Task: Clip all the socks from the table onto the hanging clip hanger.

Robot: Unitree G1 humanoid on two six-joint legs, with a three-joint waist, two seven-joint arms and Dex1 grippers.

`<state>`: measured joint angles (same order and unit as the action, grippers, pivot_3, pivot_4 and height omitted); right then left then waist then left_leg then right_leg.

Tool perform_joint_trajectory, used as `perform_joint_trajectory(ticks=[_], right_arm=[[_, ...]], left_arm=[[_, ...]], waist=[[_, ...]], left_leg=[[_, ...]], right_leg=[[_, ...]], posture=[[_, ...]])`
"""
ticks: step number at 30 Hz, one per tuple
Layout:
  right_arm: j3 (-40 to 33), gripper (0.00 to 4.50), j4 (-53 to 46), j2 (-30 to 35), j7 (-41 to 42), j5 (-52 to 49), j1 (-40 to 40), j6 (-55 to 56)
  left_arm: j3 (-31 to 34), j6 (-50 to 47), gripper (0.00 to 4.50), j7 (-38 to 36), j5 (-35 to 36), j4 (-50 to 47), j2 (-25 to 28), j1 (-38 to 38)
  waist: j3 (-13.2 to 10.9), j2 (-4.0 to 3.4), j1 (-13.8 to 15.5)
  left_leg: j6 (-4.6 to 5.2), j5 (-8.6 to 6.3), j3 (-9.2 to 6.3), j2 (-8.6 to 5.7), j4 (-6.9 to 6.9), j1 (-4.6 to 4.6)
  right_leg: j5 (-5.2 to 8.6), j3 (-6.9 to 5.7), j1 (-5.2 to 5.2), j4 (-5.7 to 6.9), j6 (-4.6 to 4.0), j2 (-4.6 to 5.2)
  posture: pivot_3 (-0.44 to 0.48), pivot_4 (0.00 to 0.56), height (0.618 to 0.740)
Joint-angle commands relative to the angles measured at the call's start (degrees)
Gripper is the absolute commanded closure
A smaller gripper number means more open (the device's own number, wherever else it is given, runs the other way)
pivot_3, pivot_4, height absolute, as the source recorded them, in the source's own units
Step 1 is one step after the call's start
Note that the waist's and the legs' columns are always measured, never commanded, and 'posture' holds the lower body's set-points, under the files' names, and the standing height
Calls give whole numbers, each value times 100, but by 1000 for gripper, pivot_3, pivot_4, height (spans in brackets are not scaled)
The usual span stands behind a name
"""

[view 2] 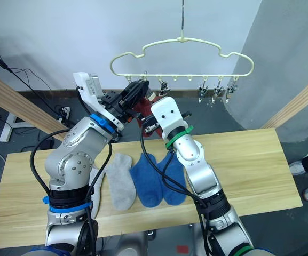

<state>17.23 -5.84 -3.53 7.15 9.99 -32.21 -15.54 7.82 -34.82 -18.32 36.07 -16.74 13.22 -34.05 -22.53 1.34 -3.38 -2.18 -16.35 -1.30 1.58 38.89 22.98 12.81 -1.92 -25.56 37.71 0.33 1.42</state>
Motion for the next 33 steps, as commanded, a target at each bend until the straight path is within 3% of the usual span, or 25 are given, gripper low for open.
perform_joint_trajectory(ticks=[1,8,9,16,25,28,32,33], right_arm=[[46,4500,-167,-94,23,-21,-96,198],[67,4500,-164,-137,40,-31,-95,209],[69,4500,-164,-138,43,-29,-96,210],[62,4500,-116,-147,85,-48,-116,230],[30,4500,-84,-202,184,-164,-60,175],[25,3797,-142,-179,286,-228,55,25],[128,2466,-276,14,428,-135,171,-196],[143,2466,-353,82,463,-121,232,-242]], left_arm=[[-25,26,4241,-22,67,-229,2,20],[-17,5,4241,-164,145,-244,66,87],[-16,-19,3529,-173,160,-249,80,100],[-49,105,1773,-324,123,-249,183,151],[-183,310,1773,-515,-123,-389,423,406],[-236,457,1755,-617,-249,-396,496,451],[-307,660,1755,-727,-414,-395,588,508],[-324,692,1755,-748,-455,-406,612,543]], waist=[[0,0,0],[0,0,-2],[0,0,-3],[0,0,-2],[0,0,-1],[0,0,0],[0,0,7],[0,0,7]], left_leg=[[0,0,0,0,0,0],[6,-3,-1,0,0,0],[6,-4,0,0,0,0],[6,-3,-1,0,0,0],[5,-3,0,2,-1,0],[7,-4,-1,2,-1,0],[12,-7,0,1,-1,0],[13,-7,0,0,-1,0]], right_leg=[[0,0,0,0,0,0],[0,0,0,0,0,0],[0,0,0,0,0,0],[0,0,-1,0,0,0],[0,2,-3,0,0,0],[0,1,-3,1,0,0],[0,1,-3,0,0,0],[0,1,-3,0,0,1]], posture=[[-182,396,740],[-181,398,740],[-181,398,740],[-175,400,740],[-164,399,740],[-160,399,740],[-159,400,740],[-160,400,740]])
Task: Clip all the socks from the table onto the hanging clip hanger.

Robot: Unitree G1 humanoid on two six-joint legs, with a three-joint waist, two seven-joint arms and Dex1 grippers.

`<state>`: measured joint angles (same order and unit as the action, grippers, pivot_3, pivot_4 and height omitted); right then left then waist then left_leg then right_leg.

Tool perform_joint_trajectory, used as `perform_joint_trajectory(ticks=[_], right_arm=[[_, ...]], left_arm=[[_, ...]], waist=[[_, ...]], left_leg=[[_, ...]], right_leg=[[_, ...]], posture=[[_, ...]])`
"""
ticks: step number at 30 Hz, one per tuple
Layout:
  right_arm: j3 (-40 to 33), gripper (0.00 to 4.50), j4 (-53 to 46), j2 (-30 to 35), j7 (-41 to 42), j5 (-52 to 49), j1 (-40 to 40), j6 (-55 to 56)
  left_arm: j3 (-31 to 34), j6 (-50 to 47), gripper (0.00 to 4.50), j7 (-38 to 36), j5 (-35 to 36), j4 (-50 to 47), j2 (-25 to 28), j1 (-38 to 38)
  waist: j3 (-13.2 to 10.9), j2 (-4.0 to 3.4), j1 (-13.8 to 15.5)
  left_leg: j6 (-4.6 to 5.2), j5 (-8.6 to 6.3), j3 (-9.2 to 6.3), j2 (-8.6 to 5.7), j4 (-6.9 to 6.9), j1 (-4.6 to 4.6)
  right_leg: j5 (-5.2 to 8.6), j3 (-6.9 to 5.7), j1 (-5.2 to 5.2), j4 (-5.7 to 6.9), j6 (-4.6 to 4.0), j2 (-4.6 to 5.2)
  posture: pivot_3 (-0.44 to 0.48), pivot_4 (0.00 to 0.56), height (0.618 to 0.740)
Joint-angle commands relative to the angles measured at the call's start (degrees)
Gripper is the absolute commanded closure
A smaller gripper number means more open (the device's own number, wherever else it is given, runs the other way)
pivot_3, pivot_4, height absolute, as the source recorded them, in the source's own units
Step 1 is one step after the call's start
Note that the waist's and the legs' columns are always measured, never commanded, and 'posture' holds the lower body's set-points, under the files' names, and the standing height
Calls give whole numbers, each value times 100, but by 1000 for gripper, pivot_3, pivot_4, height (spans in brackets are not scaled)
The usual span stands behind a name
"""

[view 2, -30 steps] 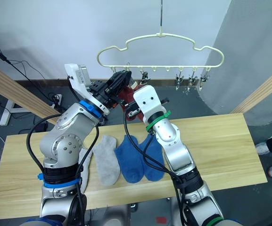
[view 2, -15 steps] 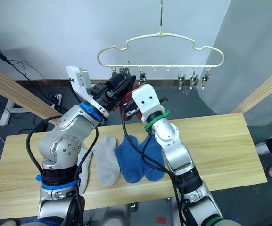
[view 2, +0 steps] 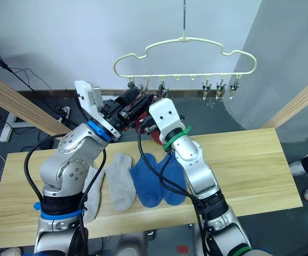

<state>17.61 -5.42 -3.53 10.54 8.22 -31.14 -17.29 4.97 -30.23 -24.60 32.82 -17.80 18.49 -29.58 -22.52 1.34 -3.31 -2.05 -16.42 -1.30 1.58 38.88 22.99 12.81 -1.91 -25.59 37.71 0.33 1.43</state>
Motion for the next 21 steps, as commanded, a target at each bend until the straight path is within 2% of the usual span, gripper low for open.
perform_joint_trajectory(ticks=[1,8,12,16,21], right_arm=[[117,2466,-501,160,172,60,212,-123],[264,2466,-1613,862,753,-46,978,-727],[71,2466,-2646,1423,1144,-307,1634,-1055],[-568,2466,-3652,2054,1593,-823,2288,-1179],[-1678,2466,-4436,2424,1852,-1682,2759,-1404]], left_arm=[[-56,312,1755,-150,-199,-313,124,147],[-254,1047,1755,-587,-735,-405,415,567],[-440,1412,1755,-727,-861,-425,299,694],[-721,1777,1755,-787,-1066,-320,67,692],[-990,2098,1755,-405,-1526,-32,-380,725]], waist=[[0,0,0],[0,0,0],[0,0,30],[0,0,42],[0,0,6]], left_leg=[[1,0,0,0,0,0],[1,0,0,1,-4,1],[0,0,-2,0,-7,4],[0,-1,0,-5,-3,4],[2,-2,0,0,-3,1]], right_leg=[[0,0,0,-1,0,0],[1,1,-4,-1,1,1],[15,1,-4,-7,24,0],[18,1,0,-9,29,6],[19,1,4,-9,32,-2]], posture=[[-159,399,740],[-153,399,740],[-148,395,740],[-162,396,740],[-187,388,740]])
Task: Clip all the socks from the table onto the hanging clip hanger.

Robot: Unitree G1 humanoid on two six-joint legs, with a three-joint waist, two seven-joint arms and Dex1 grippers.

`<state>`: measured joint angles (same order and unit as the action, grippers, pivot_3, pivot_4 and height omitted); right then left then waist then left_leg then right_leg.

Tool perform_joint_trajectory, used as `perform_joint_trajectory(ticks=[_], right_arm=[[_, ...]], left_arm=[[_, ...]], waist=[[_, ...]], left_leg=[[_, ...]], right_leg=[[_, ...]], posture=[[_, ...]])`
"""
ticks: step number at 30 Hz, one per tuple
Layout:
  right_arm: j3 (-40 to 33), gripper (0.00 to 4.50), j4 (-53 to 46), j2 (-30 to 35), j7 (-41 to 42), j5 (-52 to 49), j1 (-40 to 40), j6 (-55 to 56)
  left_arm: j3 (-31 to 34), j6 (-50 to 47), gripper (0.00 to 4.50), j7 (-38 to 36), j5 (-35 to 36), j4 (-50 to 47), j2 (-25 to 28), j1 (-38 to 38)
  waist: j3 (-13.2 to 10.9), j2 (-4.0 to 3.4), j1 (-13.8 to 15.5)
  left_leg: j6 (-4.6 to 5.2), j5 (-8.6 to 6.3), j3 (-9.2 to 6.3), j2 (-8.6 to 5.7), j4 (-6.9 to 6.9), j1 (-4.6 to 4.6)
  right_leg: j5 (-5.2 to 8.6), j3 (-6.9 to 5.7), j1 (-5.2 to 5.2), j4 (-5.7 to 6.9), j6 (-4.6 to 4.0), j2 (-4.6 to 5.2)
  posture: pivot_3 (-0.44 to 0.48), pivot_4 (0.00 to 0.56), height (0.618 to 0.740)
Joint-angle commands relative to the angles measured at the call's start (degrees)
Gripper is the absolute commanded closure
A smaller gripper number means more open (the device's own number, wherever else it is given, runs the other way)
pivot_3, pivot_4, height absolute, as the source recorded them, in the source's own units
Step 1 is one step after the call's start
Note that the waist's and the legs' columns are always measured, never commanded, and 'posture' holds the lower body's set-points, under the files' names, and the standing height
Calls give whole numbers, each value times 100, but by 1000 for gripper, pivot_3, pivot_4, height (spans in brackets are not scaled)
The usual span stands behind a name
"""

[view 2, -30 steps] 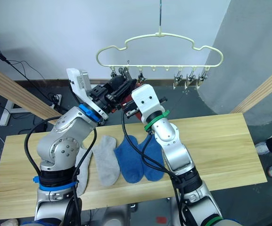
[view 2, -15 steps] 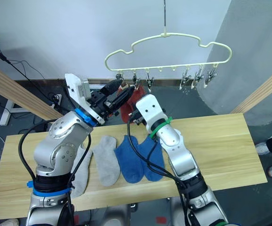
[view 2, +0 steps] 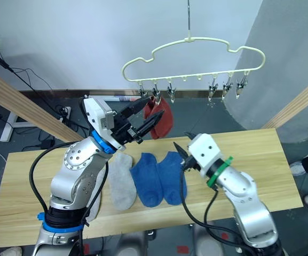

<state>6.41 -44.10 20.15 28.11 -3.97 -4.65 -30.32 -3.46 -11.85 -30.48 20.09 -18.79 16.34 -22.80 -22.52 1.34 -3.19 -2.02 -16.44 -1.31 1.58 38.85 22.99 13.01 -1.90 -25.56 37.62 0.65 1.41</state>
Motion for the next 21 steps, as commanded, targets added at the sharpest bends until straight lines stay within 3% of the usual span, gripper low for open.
perform_joint_trajectory(ticks=[1,6,15,20,21], right_arm=[[-725,2466,-631,80,76,-581,133,-151],[-1296,2466,-880,324,163,-1209,246,-501],[-1537,2466,-867,768,150,-1593,251,-601],[-1526,2424,-855,873,80,-1726,133,-651],[-1527,2424,-854,892,68,-1745,110,-664]], left_arm=[[-194,321,1755,221,-331,143,-239,51],[-465,692,1755,571,-852,467,-636,48],[-486,1152,1755,1717,-1761,891,-1282,20],[-544,1199,2944,1745,-1807,1026,-1385,-4],[-538,1225,2944,1775,-1824,1061,-1410,-28]], waist=[[0,0,-10],[0,0,-41],[0,1,-66],[0,1,-102],[0,1,-103]], left_leg=[[0,0,1,1,0,0],[2,0,4,-1,0,-3],[4,-1,9,-9,2,-1],[4,-1,10,-9,2,-1],[4,-1,10,-9,2,0]], right_leg=[[0,0,1,0,0,-4],[0,1,0,3,0,-17],[0,4,1,1,0,-20],[0,3,2,2,0,-21],[0,2,2,2,0,-21]], posture=[[-189,385,740],[-203,380,740],[-218,377,740],[-223,377,740],[-222,378,740]])
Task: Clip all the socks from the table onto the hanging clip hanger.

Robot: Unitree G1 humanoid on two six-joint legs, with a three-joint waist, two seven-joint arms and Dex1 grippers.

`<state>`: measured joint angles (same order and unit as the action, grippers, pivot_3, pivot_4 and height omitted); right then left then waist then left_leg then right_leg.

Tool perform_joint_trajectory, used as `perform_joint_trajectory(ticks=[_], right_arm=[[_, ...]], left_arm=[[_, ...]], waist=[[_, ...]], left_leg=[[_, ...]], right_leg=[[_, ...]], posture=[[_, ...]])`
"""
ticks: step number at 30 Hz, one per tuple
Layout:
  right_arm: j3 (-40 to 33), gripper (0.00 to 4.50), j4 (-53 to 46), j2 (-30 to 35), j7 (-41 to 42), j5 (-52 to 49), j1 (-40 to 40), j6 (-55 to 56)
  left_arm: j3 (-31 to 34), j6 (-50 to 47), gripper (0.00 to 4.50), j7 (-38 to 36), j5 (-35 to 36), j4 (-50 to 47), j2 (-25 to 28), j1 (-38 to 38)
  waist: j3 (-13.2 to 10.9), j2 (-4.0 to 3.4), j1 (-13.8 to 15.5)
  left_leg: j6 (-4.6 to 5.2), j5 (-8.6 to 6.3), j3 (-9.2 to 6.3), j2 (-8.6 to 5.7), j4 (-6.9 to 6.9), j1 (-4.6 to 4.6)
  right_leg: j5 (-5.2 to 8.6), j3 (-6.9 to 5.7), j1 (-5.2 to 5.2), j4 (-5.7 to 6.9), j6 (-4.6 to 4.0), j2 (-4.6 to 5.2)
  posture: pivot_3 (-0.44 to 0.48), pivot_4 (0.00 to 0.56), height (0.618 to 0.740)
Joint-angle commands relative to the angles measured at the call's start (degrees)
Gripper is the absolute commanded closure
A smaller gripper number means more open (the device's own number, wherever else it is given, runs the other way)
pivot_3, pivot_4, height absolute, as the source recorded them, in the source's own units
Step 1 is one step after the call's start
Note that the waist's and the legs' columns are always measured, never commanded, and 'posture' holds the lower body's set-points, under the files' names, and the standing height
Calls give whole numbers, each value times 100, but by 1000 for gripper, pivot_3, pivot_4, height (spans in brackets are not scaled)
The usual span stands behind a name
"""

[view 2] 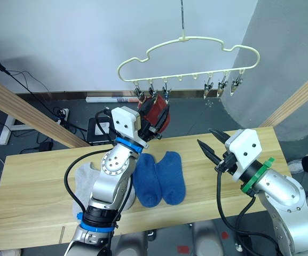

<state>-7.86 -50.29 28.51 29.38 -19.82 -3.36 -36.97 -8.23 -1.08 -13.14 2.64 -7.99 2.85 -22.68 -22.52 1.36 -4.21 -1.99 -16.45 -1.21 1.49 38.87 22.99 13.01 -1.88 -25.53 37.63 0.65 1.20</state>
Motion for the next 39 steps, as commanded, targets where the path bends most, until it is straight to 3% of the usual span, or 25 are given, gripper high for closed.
perform_joint_trajectory(ticks=[1,39], right_arm=[[-105,2424,-232,69,-75,-182,-42,-16],[-98,2424,-116,442,-305,-777,-437,21]], left_arm=[[-72,164,2944,50,-89,13,-82,-68],[20,480,2944,686,-306,680,-594,-786]], waist=[[0,0,-2],[-3,5,-78]], left_leg=[[0,0,2,-1,0,0],[1,0,28,-1,5,-1]], right_leg=[[0,0,0,0,0,0],[-1,-2,3,3,0,0]], posture=[[-223,380,740],[-249,388,740]])
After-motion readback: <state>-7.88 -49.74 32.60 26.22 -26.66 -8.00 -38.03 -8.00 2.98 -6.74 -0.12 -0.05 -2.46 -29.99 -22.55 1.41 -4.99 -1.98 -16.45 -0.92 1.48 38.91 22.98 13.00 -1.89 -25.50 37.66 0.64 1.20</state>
